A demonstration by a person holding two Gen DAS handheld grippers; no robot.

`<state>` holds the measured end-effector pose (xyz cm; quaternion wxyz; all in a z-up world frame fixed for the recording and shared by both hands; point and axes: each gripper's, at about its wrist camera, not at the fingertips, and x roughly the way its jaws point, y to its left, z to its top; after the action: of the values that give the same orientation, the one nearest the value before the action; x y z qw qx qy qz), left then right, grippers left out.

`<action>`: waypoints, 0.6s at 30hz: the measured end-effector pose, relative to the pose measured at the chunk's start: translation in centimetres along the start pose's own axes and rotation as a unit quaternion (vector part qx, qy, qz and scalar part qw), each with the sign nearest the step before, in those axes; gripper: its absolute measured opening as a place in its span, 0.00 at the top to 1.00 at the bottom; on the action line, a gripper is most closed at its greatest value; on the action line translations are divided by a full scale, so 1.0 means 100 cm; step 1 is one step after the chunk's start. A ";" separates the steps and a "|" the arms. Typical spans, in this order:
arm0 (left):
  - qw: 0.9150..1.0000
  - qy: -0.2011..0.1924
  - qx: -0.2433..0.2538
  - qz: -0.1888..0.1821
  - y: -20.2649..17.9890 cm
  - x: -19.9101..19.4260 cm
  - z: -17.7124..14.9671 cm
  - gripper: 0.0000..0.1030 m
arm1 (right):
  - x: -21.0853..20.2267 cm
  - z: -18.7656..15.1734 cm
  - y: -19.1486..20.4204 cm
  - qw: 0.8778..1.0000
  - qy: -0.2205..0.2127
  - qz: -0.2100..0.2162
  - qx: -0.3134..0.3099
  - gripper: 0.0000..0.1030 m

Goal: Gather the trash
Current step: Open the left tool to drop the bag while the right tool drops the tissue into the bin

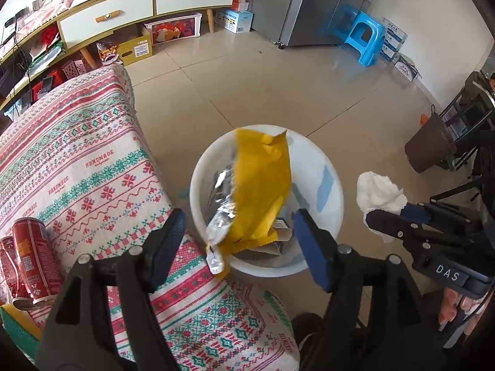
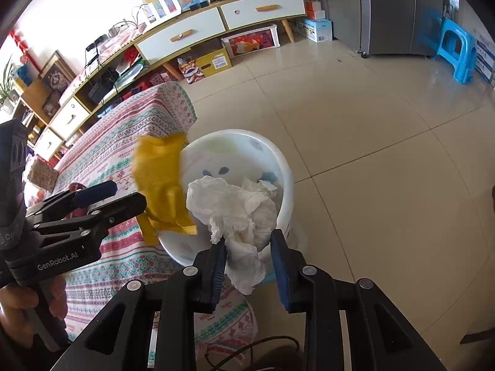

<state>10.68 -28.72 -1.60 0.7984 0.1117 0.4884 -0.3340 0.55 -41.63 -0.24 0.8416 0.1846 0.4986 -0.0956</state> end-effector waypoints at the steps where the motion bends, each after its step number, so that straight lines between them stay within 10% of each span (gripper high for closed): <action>1: 1.000 0.000 0.002 0.004 0.003 -0.001 -0.001 0.27 | 0.000 0.000 0.000 1.000 0.001 0.000 -0.001 0.70; 18: 0.999 -0.009 -0.024 0.039 0.056 -0.039 -0.039 0.17 | 0.026 0.016 0.024 1.000 0.022 0.002 0.000 0.70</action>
<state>10.36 -20.88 -1.05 0.8177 0.1085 0.4839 -0.2922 3.92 -40.08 -1.26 0.8306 0.1875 0.5165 -0.0903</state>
